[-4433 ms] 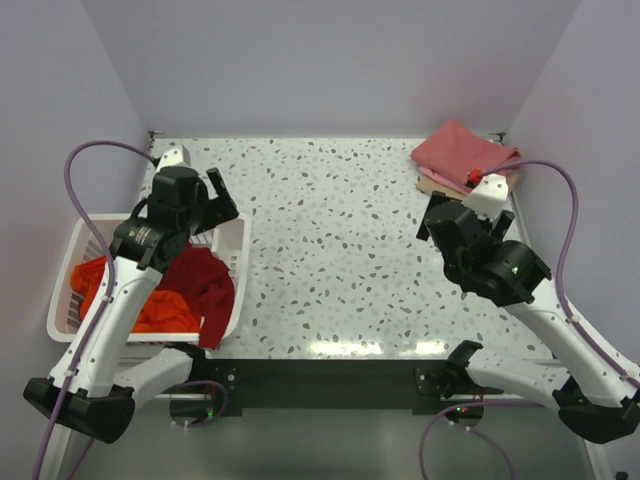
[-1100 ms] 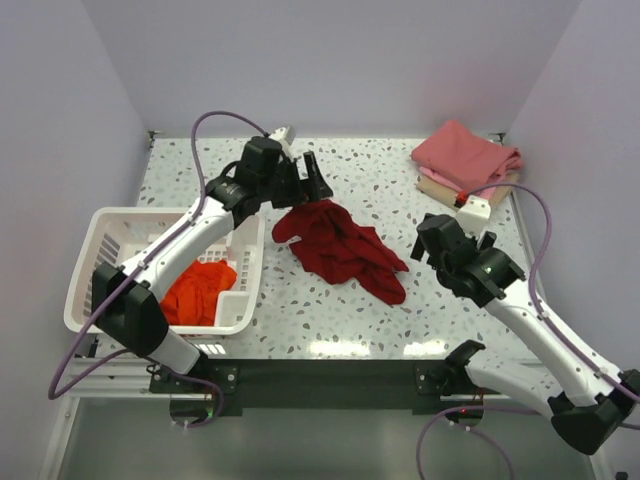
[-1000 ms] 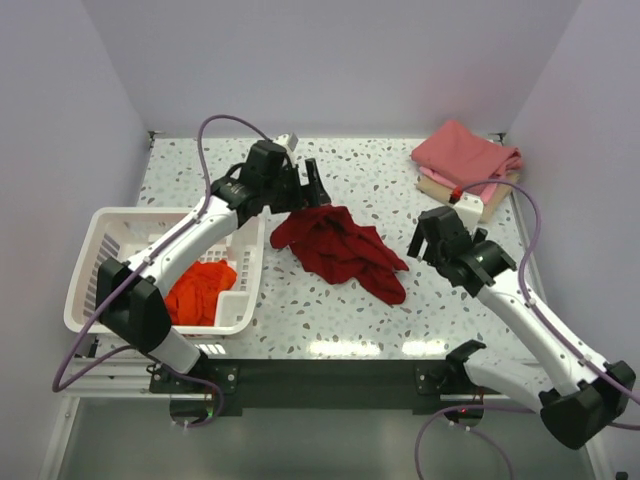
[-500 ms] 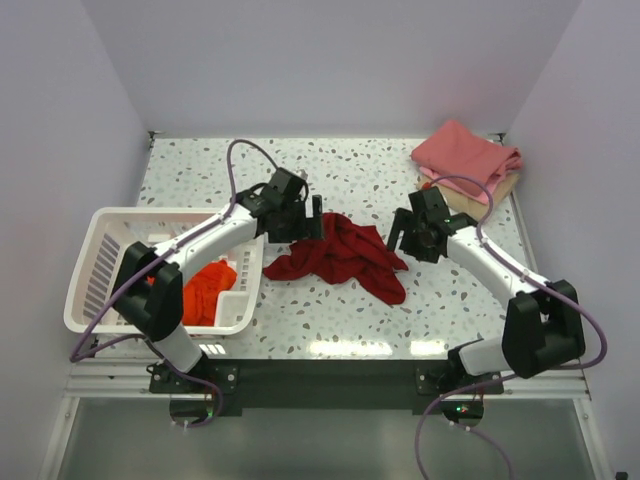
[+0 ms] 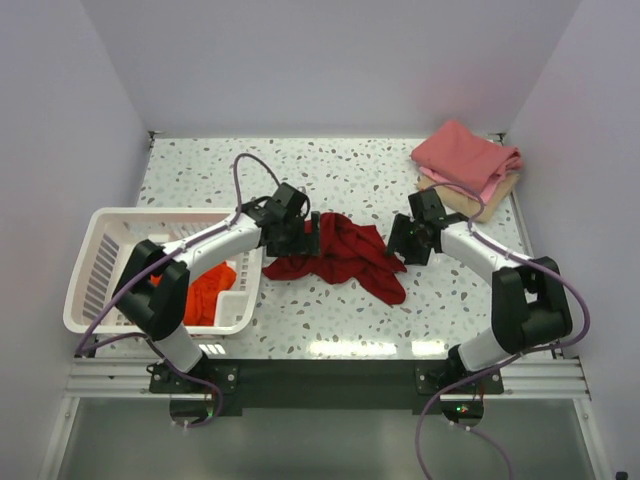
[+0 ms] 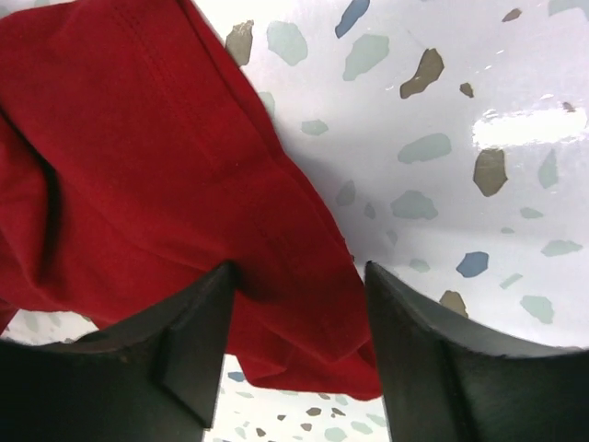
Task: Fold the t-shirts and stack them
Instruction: Move the tshirt to the center of the board, then flatten the tshirt out
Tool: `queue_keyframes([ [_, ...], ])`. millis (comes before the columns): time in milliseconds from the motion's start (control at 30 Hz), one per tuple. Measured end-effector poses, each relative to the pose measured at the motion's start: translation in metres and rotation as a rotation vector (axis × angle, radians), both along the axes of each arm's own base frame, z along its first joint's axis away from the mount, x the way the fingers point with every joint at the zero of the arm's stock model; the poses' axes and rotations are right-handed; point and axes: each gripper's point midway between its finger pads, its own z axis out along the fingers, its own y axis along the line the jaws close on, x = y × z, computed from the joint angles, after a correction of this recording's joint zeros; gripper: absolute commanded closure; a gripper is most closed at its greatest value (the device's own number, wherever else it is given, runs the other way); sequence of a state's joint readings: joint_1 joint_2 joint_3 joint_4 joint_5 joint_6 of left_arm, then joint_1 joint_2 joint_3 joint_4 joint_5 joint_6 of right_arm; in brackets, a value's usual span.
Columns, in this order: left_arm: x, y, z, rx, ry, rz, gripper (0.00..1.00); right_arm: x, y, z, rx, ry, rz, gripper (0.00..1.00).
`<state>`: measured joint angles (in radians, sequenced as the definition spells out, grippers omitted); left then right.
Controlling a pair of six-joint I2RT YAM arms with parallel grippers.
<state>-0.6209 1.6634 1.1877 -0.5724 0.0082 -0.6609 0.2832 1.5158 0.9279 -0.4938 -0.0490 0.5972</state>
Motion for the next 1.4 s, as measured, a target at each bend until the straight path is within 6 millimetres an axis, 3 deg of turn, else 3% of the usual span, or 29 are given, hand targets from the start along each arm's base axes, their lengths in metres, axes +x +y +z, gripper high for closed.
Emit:
queue_keyframes([
  [33, -0.001, 0.000, -0.002, -0.002, 0.003, -0.001, 0.10, -0.001, 0.001, -0.003, 0.006, 0.009, 0.003, 0.43],
  [167, -0.012, 0.002, -0.018, -0.007, 0.040, 0.002, 0.35, -0.001, 0.005, -0.005, 0.033, 0.017, 0.023, 0.65],
  [200, -0.014, 0.002, -0.022, -0.006, 0.053, 0.002, 0.39, -0.001, 0.006, -0.004, 0.039, 0.016, 0.029, 0.78],
  [233, -0.016, 0.002, -0.024, -0.006, 0.060, 0.001, 0.43, -0.001, 0.006, -0.004, 0.045, 0.015, 0.035, 0.83],
  [300, -0.017, 0.001, -0.027, -0.011, 0.071, 0.005, 0.60, 0.000, 0.007, -0.004, 0.060, 0.017, 0.037, 0.91],
  [333, -0.018, 0.001, -0.027, -0.011, 0.072, 0.005, 0.74, 0.000, 0.007, -0.005, 0.064, 0.018, 0.038, 0.94],
  [367, -0.017, 0.001, -0.027, -0.012, 0.070, 0.004, 0.82, -0.001, 0.006, -0.005, 0.070, 0.021, 0.037, 0.99],
  [433, -0.017, 0.001, -0.027, -0.011, 0.068, 0.002, 0.98, -0.001, 0.003, -0.005, 0.074, 0.024, 0.033, 1.00],
  [467, -0.017, 0.001, -0.027, -0.012, 0.069, 0.004, 1.00, 0.000, 0.002, -0.005, 0.074, 0.024, 0.029, 1.00],
  [567, -0.016, 0.002, -0.022, -0.002, 0.070, 0.001, 1.00, 0.002, -0.017, -0.002, 0.068, 0.036, -0.013, 1.00],
  [667, -0.004, -0.005, 0.002, -0.009, 0.033, -0.011, 1.00, 0.014, -0.050, 0.016, 0.060, 0.025, -0.088, 1.00],
  [733, 0.014, -0.013, 0.031, -0.026, -0.036, -0.017, 1.00, 0.033, -0.080, 0.045, 0.055, -0.030, -0.152, 1.00],
  [867, 0.047, -0.026, 0.099, -0.067, -0.192, -0.032, 1.00, 0.070, -0.143, 0.122, -0.039, -0.198, -0.275, 1.00],
  [967, 0.059, -0.031, 0.141, -0.091, -0.285, -0.052, 0.97, 0.075, -0.160, 0.171, -0.116, -0.295, -0.309, 1.00],
  [1033, 0.061, -0.030, 0.155, -0.090, -0.312, -0.062, 0.91, 0.070, -0.169, 0.195, -0.177, -0.333, -0.336, 1.00],
  [1100, 0.057, -0.026, 0.160, -0.077, -0.318, -0.078, 0.87, 0.062, -0.178, 0.209, -0.231, -0.347, -0.367, 1.00],
  [1200, 0.045, -0.020, 0.152, -0.053, -0.286, -0.111, 0.61, 0.049, -0.189, 0.210, -0.289, -0.324, -0.407, 1.00],
  [1233, 0.039, -0.020, 0.145, -0.055, -0.270, -0.132, 0.45, 0.044, -0.193, 0.205, -0.306, -0.306, -0.417, 1.00],
  [1333, 0.012, -0.009, 0.110, -0.031, -0.183, -0.170, 0.27, 0.027, -0.200, 0.180, -0.352, -0.237, -0.440, 1.00],
  [1400, -0.007, 0.002, 0.084, 0.000, -0.118, -0.175, 0.24, 0.010, -0.202, 0.155, -0.380, -0.170, -0.445, 1.00],
])
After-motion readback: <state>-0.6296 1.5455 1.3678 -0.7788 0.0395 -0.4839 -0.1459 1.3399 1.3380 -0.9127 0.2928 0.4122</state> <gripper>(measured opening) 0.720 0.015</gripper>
